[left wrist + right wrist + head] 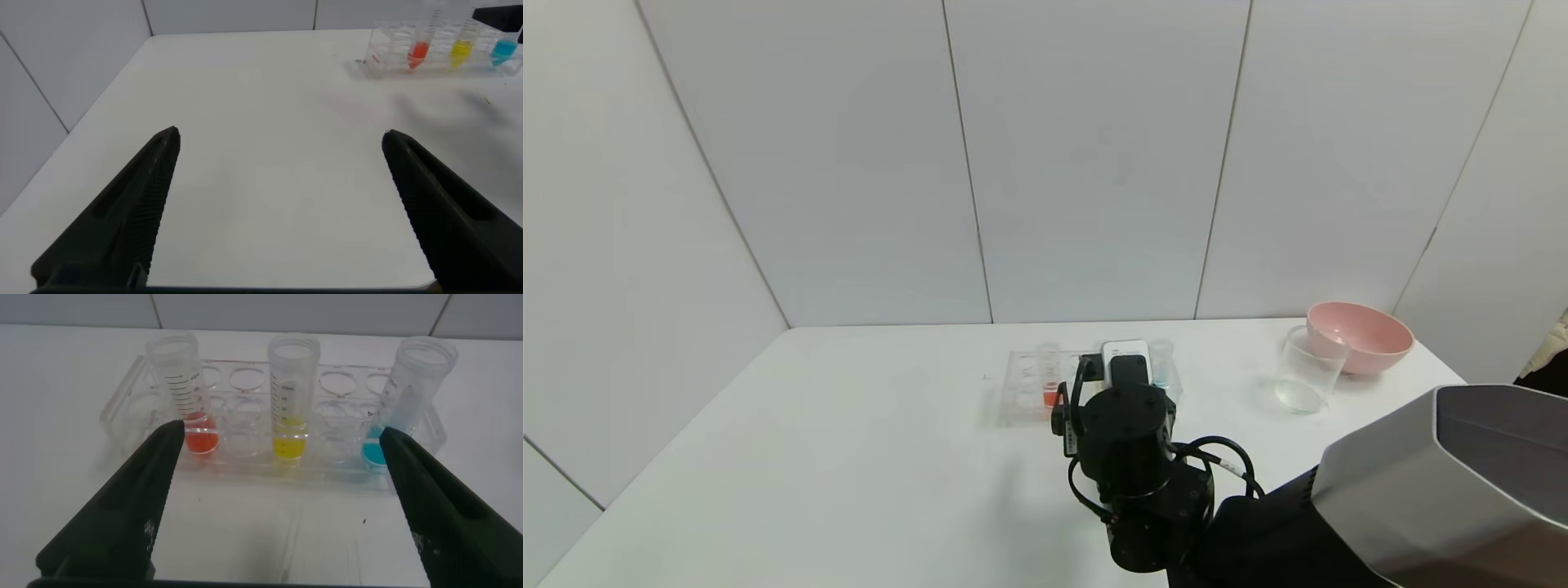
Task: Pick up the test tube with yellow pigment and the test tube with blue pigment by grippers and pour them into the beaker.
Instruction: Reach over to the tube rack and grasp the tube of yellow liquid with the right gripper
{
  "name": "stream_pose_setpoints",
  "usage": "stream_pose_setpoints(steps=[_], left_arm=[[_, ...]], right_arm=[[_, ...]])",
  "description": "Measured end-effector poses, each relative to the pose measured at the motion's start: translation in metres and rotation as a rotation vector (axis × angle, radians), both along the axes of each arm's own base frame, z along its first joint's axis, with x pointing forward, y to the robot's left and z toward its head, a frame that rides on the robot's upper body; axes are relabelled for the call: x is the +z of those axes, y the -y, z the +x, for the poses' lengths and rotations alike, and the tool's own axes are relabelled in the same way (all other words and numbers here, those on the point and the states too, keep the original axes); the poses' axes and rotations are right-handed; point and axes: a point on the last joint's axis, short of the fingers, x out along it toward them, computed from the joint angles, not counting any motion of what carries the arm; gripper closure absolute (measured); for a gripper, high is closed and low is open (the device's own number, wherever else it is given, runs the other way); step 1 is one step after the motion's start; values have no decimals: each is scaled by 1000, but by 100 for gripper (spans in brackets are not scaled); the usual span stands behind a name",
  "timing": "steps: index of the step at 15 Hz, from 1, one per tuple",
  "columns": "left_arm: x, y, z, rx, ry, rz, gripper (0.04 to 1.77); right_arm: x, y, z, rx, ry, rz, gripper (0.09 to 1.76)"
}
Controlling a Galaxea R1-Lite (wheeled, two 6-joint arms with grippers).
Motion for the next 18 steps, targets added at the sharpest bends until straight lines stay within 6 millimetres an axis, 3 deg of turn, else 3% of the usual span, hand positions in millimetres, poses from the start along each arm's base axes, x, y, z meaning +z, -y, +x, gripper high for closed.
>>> stream_pose_setpoints(steps=[4,18], left_arm=[[0,0,0,0,0,0,5],[0,0,0,0,0,0,5]], right_arm=[[-5,-6,14,-18,1,1,14],[-14,1,52,13,5,38,14]])
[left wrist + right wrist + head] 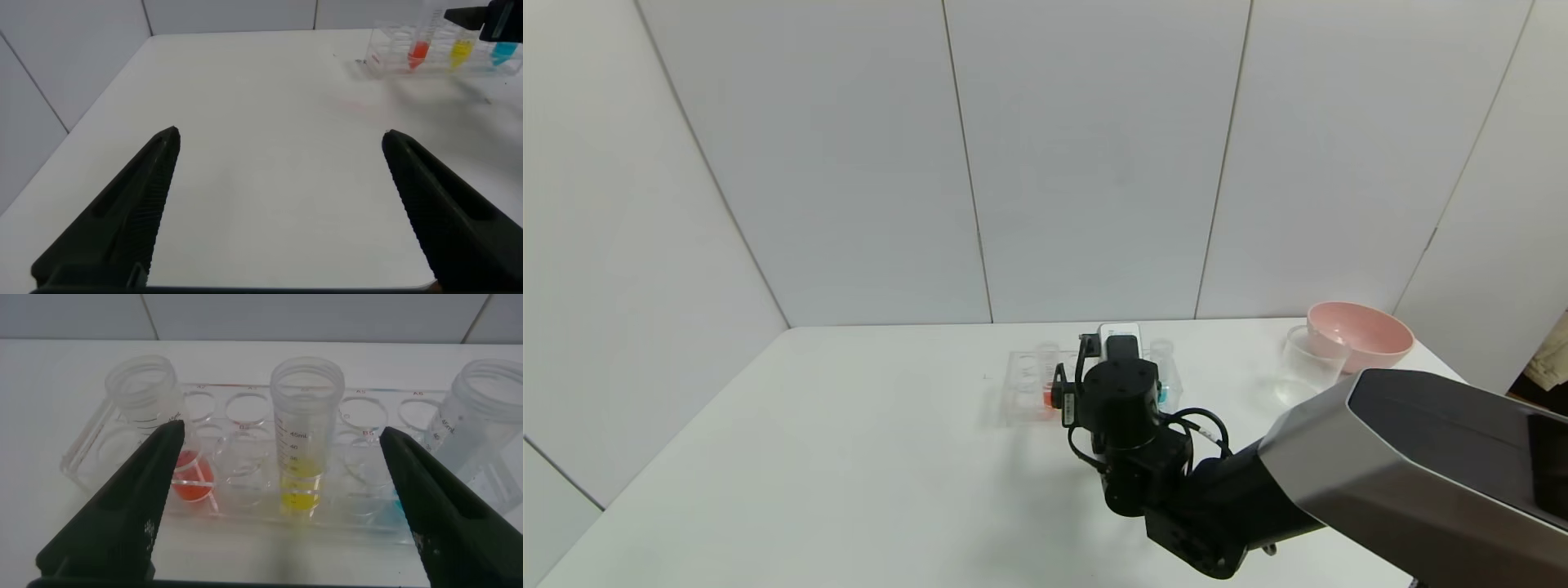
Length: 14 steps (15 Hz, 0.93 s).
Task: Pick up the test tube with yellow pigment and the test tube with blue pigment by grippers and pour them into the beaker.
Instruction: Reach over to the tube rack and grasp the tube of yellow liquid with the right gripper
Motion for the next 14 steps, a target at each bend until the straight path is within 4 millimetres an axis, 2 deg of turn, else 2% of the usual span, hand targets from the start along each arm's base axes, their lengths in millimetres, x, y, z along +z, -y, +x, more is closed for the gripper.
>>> stream_pose_setpoints(steps=[8,14], left_arm=[[0,0,0,0,0,0,5],[0,0,0,0,0,0,5]], right_arm=[[-5,6,18,-8,1,9,14],[-10,11,24,-9,-2,10,14]])
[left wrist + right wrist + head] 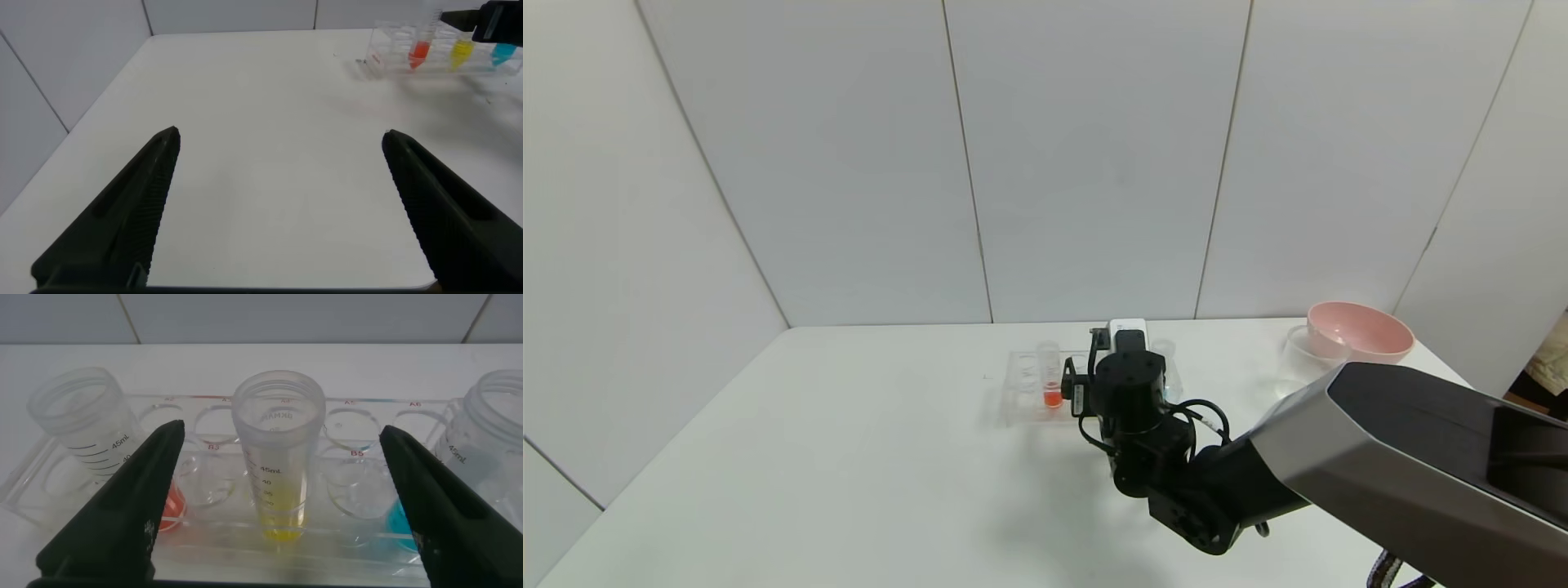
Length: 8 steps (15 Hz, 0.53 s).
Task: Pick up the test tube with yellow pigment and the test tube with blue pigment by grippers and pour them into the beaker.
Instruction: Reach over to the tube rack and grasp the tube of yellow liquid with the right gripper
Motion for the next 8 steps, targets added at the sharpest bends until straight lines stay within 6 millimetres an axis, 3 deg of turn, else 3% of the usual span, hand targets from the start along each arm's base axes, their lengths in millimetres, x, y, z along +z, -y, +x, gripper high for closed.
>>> stream_pose_setpoints(steps=[1,4,8], left_arm=[[0,0,0,0,0,0,5],[0,0,0,0,0,0,5],[0,0,0,0,0,0,5]], right_arm=[[-1,1,0,1,0,0,19],[-1,2,1,-2,-1,1,69],[-1,1,0,1,-2,0,116]])
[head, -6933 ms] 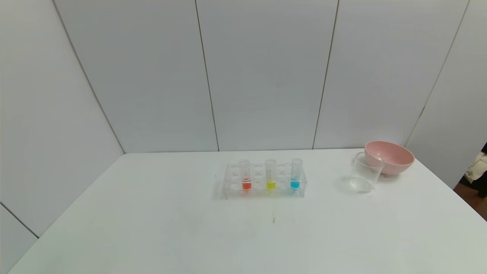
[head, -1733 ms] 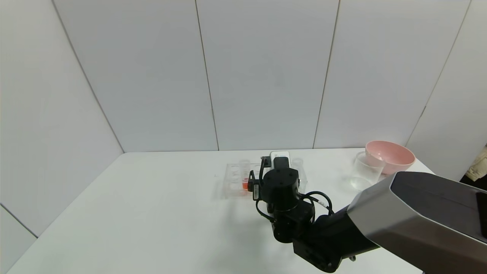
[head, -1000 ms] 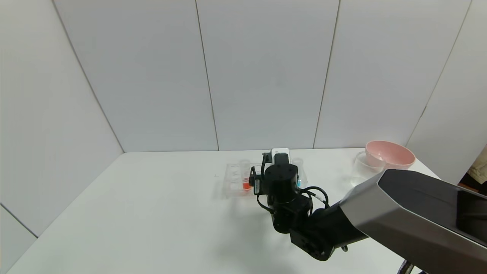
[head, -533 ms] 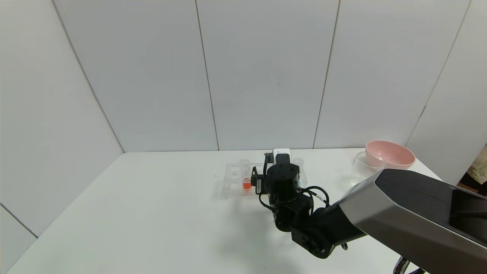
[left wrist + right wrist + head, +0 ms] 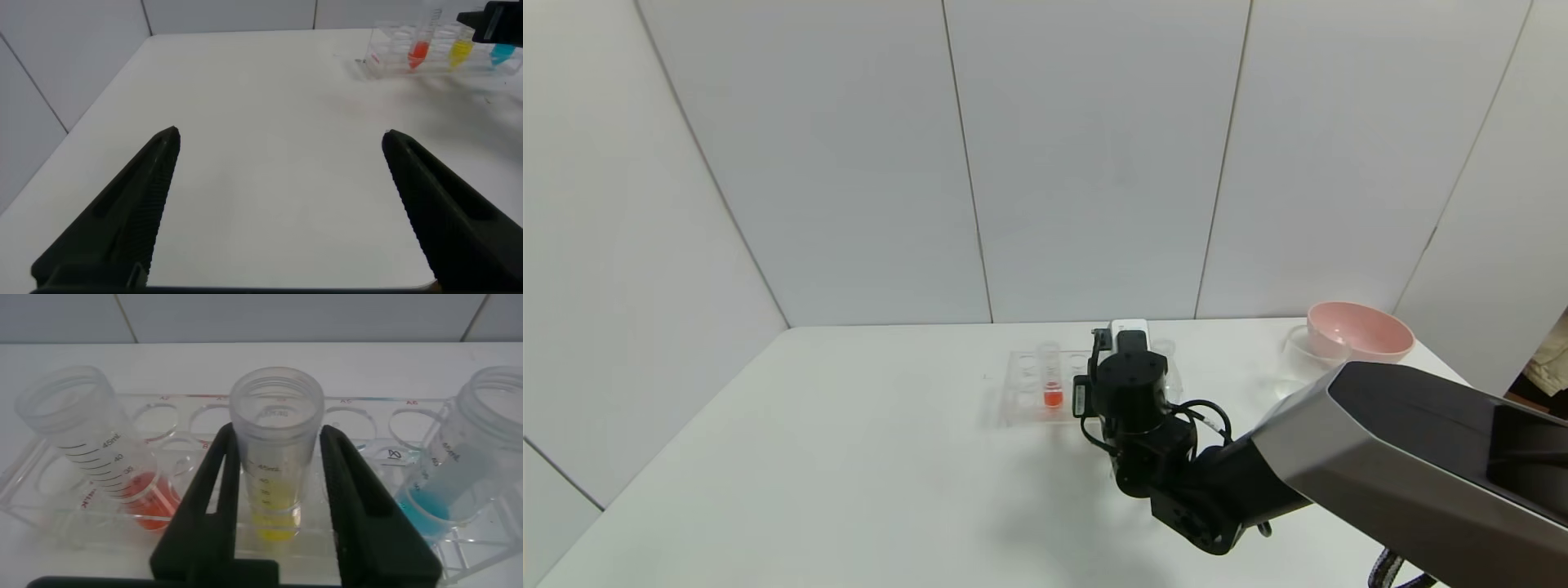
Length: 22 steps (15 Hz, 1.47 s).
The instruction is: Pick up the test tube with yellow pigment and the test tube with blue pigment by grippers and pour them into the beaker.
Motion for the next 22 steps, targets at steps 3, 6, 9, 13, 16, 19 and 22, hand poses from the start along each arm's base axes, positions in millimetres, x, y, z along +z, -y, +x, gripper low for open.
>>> stream_pose_setpoints(steps=[3,6,9,13,16,19,22], left_arm=[[0,0,0,0,0,0,5],[0,0,0,0,0,0,5],[0,0,0,0,0,0,5],[0,0,0,0,0,0,5],[0,0,0,0,0,0,5],[0,0,0,0,0,0,5],[0,0,0,0,0,0,5]], right_arm=[[1,0,-1,-1,1,0,134],[2,0,-3,0,2,0,134],[4,-1,-5,0,5,-1,134],[25,-1,-10,7,39,-4,134],[49,-1,-16,18,84,-3,134],[71,-3,-24,37,127,7,134],[81,-4,-28,45,146,16,134]])
